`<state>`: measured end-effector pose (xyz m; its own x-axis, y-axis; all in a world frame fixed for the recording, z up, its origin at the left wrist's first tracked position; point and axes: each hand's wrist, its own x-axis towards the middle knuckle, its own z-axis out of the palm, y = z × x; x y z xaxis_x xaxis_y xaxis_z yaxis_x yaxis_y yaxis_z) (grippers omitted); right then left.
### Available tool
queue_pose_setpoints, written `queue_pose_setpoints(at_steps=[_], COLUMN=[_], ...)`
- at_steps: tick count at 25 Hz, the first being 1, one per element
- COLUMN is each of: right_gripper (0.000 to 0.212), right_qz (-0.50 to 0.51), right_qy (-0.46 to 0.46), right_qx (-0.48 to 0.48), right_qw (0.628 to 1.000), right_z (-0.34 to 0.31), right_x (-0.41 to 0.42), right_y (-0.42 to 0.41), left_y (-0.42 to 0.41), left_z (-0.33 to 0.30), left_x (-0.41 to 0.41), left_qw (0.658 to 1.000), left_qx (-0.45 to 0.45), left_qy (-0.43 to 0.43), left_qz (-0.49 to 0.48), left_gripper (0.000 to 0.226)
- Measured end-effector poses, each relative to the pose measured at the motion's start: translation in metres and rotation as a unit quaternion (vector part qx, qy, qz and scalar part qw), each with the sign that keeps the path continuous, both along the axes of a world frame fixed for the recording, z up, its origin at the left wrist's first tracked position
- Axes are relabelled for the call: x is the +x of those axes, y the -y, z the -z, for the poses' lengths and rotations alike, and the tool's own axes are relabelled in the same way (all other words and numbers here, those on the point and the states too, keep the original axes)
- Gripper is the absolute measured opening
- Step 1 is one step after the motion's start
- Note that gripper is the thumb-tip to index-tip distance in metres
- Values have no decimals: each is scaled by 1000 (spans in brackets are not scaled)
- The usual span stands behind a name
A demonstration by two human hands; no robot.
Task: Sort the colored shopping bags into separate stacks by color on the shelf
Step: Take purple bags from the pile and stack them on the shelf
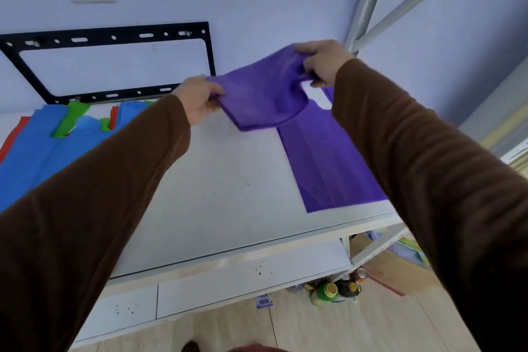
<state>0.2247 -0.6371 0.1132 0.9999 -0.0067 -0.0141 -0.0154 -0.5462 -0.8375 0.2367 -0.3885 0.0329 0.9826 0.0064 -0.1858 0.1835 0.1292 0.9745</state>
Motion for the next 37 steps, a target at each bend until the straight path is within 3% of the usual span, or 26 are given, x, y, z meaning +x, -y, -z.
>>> queue_pose_setpoints(at_steps=[2, 4, 9, 16, 19, 22, 25, 28, 31, 33, 37], right_gripper=[53, 50, 45, 47, 55, 58, 57, 57, 54, 53, 50], right_qz=[40, 52, 48, 59, 56, 75, 120, 153, 131, 122, 155], right_qy=[69, 82, -39, -38, -2, 78, 67, -51, -150, -167, -160], right_qx=[32, 70, 136, 143, 138, 180, 200, 154, -24, -97, -93], right_qw=[996, 993, 989, 987, 989, 978, 970, 975, 980, 974, 971], right_z=[-52, -67, -25, -19, -12, -4, 34, 98, 141, 155, 162], right_x=[10, 5, -18, -12, -14, -24, -39, -59, -74, -77, -77], right_y=[20, 43, 84, 106, 114, 135, 159, 173, 181, 186, 188], left_y=[12, 18, 27, 49, 61, 84, 106, 127, 139, 140, 147], left_z=[-47, -71, -54, -54, -56, -64, -45, 20, 82, 100, 95], left_x=[22, 31, 25, 39, 48, 43, 35, 25, 17, 20, 18], left_qw=[997, 995, 998, 998, 993, 983, 981, 983, 966, 951, 932], left_qx=[-40, -48, -4, 18, 64, 90, 99, 109, 172, 232, 299], left_qy=[65, 84, 14, 0, 51, 131, 127, 24, -75, -75, -37], left_qz=[-23, -9, 63, 68, 81, 89, 109, 144, 179, 187, 202], left_gripper=[43, 56, 27, 25, 70, 84, 87, 88, 91, 94, 96])
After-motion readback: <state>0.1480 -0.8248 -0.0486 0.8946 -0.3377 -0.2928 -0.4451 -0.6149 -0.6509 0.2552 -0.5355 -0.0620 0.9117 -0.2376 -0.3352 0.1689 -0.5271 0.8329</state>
